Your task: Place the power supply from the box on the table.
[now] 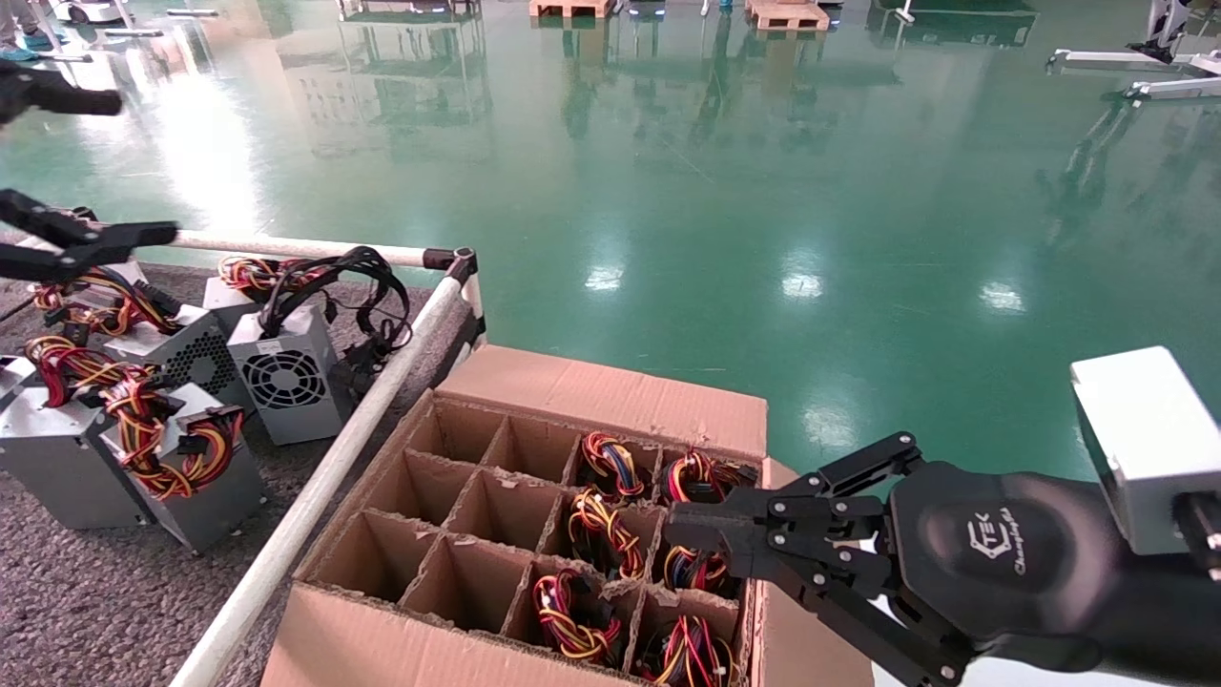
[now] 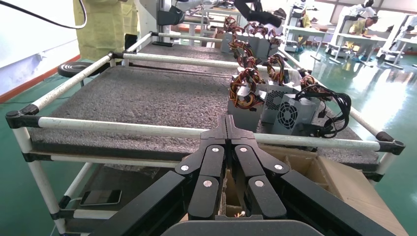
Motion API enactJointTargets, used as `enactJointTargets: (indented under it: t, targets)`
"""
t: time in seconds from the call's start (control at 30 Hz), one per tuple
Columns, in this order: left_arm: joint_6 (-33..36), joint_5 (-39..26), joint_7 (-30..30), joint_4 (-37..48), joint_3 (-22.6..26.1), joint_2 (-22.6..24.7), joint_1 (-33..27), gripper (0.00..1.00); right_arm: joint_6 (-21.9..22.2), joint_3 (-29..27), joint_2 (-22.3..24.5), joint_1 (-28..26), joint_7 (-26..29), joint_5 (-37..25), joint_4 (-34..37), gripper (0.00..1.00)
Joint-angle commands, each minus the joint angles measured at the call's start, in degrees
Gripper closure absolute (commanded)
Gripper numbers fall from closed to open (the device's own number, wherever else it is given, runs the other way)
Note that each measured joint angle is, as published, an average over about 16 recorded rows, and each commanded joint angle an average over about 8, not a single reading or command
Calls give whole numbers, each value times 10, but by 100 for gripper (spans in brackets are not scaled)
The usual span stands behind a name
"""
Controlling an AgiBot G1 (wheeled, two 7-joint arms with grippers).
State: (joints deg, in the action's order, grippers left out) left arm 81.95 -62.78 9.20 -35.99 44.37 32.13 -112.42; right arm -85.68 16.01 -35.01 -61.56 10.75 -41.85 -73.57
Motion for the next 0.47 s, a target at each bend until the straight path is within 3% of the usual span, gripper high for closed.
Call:
enactJointTargets:
  t: [0.03,0.13,0.2,0.47]
  targets:
    - [12,36,-13,0,-14,2,18,0,0,0,0,0,0,0,0,54]
    - [24,73,-26,2,-28,6,39,0,0,0,0,0,0,0,0,17]
    - [29,90,-32,2,-35,8,49,0,0,0,0,0,0,0,0,1]
    - [40,123,-44,4,-48,11,68,0,0,0,0,0,0,0,0,0]
